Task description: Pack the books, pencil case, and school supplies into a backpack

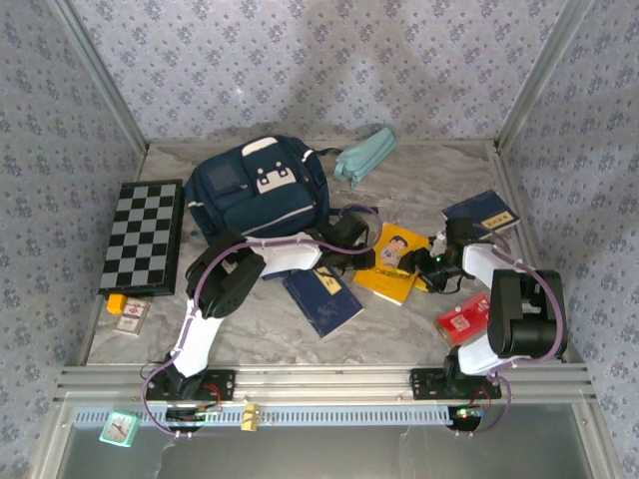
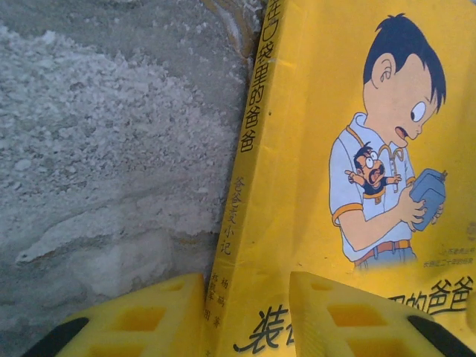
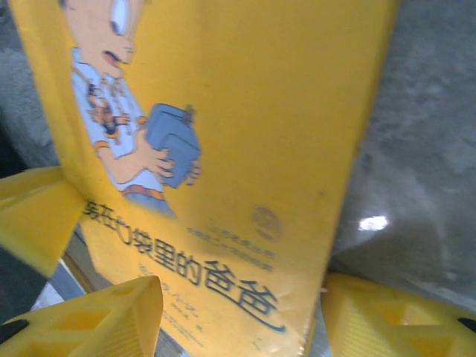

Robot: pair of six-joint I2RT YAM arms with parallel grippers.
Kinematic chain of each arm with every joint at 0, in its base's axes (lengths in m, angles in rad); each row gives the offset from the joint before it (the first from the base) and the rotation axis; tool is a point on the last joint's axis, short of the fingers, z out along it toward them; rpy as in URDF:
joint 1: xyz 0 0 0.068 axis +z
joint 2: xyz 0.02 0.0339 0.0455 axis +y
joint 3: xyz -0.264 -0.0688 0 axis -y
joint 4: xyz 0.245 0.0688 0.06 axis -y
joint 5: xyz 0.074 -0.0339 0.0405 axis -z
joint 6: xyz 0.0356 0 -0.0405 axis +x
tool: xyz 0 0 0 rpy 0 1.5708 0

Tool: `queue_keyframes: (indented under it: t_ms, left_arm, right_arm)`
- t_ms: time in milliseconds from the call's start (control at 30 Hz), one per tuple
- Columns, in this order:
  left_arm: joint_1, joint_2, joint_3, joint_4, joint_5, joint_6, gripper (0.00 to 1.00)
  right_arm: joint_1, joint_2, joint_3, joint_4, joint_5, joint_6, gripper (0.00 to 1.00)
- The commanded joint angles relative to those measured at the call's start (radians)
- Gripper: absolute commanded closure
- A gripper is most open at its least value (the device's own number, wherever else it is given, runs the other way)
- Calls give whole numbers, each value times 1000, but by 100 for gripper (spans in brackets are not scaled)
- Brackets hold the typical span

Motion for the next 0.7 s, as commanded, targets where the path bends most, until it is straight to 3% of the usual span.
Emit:
queue_keyframes:
  t_ms: [0, 267, 667]
  left_arm:
    - [-9, 13, 21, -9, -1, -3, 67]
    - [-9, 4, 17, -30, -31, 1, 69]
    - [-14, -14, 19, -21, -18, 1, 69]
  right_arm:
    - [7, -56, 49, -7, -71, -6, 40]
    - [-4, -114, 84, -77, -132, -41, 42]
    - [-10, -111, 54, -26, -150, -35, 68]
